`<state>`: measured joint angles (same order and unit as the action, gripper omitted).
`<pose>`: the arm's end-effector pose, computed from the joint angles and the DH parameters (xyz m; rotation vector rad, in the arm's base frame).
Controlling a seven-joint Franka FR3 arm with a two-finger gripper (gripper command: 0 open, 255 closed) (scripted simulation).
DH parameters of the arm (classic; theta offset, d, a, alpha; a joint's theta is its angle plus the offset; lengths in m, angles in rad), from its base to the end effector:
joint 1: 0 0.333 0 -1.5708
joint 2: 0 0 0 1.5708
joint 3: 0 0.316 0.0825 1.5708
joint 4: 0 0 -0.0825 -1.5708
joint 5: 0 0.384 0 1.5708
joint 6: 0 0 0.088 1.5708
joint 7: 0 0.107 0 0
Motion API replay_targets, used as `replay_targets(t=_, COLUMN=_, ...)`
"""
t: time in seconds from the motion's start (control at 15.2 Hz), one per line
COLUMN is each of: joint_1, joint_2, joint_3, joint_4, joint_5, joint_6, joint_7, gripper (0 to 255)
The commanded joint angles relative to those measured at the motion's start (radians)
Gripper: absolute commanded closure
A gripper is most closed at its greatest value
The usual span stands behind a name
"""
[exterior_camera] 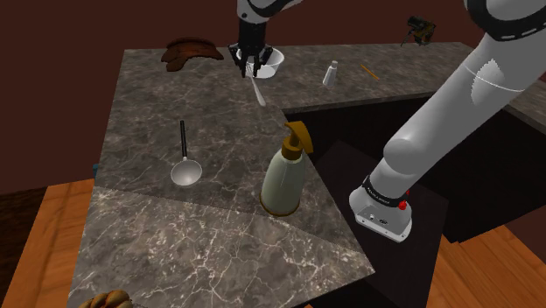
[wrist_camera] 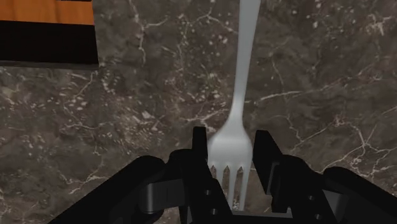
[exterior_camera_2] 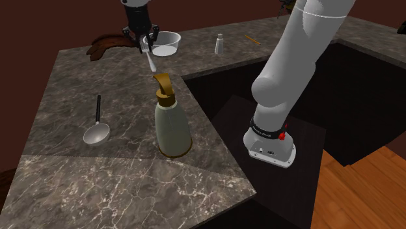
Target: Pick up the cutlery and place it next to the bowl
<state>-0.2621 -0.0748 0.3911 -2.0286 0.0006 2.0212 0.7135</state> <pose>0.5365 0.0734 0.4834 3.0062 -0.9050 0.1065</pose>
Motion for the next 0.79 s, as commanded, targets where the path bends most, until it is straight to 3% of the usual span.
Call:
replay_targets(t=0.0, joint_1=-0.01, joint_2=0.078, joint_3=-0.005, joint_4=0.085, joint_5=-0.032, joint_6=-0.013, joint_7=-0.002, gripper=255)
replay_targets(t=0.4, joint_1=-0.008, joint_2=0.313, joint_3=-0.024, joint_4=0.374, joint_5=-0.119, joint_6=-0.083, joint_7=-0.004, gripper=255)
replay_targets(t=0.73, joint_1=-0.008, joint_2=0.324, joint_3=-0.027, joint_4=0.322, joint_5=-0.126, joint_6=-0.02, joint_7=0.001, gripper=255)
